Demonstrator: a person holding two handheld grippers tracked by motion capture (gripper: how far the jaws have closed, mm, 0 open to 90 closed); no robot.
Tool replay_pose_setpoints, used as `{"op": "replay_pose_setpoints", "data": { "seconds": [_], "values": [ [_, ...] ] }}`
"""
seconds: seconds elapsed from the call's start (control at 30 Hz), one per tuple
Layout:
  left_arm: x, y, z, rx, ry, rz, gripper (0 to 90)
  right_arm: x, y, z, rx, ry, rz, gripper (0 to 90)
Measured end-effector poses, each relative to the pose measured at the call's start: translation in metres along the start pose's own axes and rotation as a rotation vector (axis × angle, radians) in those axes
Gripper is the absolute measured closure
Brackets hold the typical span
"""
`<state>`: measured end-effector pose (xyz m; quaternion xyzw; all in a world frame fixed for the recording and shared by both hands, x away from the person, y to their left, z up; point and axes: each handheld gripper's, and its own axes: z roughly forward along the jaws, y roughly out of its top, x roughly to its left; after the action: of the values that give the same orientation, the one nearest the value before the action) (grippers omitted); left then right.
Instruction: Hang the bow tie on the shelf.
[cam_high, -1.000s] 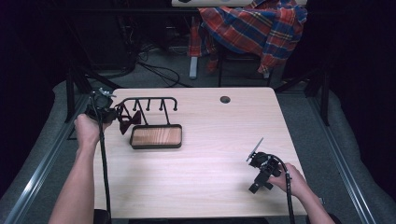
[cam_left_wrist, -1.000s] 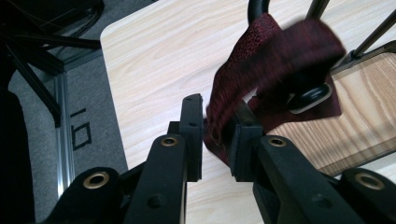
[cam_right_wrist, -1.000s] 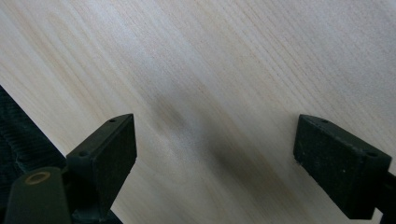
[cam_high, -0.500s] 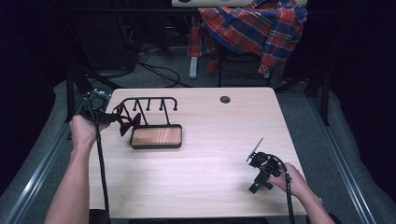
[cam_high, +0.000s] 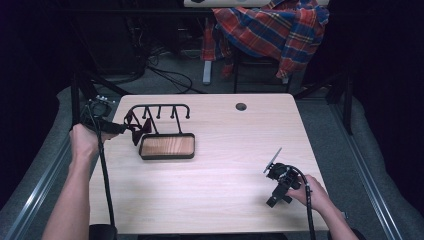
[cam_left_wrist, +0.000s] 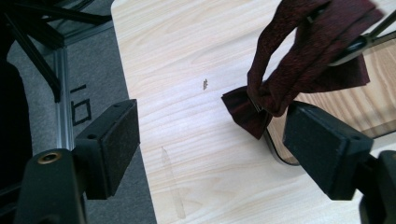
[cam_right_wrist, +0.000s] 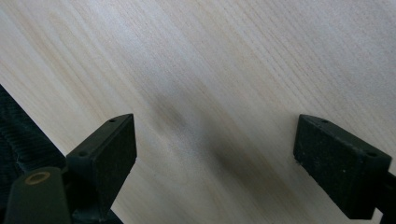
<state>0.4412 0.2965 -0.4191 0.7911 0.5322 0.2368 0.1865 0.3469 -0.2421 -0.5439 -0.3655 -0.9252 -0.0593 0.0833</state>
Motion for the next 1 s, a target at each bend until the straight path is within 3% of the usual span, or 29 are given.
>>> {"op": "replay_pose_setpoints", "data": {
  "seconds": [0.63,0.8,1.0],
  "values": [
    [-0.013,-0.008,-0.025,0.02,-0.046,-0.009,7.4,0.0,-0.001,-0.001,-0.015,0.002,0.002,13.0],
    [-0.023,-0.016,-0.033,0.021,-0.05,0.003,5.4,0.0,0.0,-0.002,-0.01,0.0,-0.003,13.0],
    [-0.034,-0.032,-0.035,0.058,-0.057,0.025,0.9,0.0,0.0,-0.002,-0.009,0.0,-0.003,12.9]
  ]
}}
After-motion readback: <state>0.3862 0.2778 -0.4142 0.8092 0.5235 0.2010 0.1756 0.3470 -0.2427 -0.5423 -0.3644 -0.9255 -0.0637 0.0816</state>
